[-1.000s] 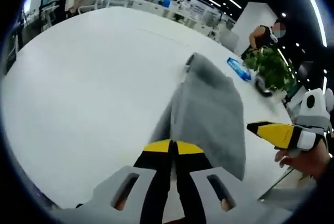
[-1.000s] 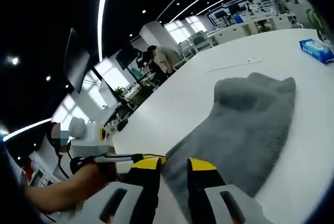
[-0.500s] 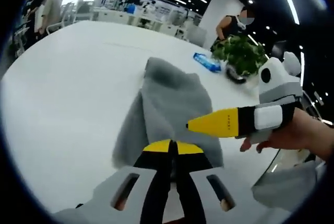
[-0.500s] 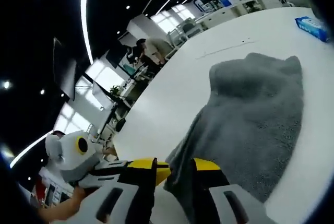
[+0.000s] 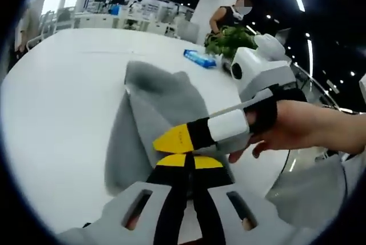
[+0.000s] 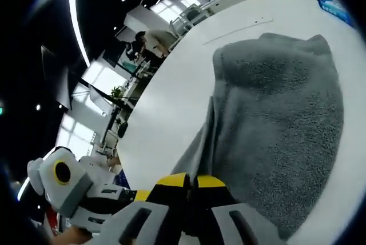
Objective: Open the folded towel by lifting each exposed corner and separating the folded layers until the towel lies flat within the target outline without major curled edges
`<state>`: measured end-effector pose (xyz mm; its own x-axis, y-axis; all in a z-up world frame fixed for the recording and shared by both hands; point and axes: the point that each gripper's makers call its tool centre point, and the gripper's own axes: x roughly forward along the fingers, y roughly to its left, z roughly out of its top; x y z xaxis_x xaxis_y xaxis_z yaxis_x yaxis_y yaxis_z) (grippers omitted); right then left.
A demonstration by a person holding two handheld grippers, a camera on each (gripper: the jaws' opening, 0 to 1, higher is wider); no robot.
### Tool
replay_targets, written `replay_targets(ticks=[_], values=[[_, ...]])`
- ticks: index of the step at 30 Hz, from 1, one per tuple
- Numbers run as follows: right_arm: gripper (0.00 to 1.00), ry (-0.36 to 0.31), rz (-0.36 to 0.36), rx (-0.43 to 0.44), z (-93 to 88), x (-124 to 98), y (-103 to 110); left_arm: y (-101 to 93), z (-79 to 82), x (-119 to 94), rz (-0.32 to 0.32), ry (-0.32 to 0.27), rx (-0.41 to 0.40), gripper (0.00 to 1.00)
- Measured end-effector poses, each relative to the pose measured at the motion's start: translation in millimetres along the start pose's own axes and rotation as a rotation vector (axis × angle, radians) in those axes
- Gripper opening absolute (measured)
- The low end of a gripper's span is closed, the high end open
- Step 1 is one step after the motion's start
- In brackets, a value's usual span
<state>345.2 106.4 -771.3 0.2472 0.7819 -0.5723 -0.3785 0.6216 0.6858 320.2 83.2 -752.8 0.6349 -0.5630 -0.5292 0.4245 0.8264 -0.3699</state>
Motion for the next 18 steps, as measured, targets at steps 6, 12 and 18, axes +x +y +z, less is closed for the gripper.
replay_targets(ticks=[6, 12, 18], values=[[0.00, -0.024, -0.005, -0.001, 3.6, -11, -2, -2.9, 8.3, -3, -0.051, -0.051, -0.124, 0.01], [0.00, -0.029, -0.052, -0.065, 3.5, -24, -16, 4.5, 11.3, -7, -0.035, -0.075, -0.160, 0.00], [0.00, -0.049, -0.061, -0.052, 7.8, -43, -25, 15.7, 5.2, -2, 0.043, -0.054, -0.116, 0.00]])
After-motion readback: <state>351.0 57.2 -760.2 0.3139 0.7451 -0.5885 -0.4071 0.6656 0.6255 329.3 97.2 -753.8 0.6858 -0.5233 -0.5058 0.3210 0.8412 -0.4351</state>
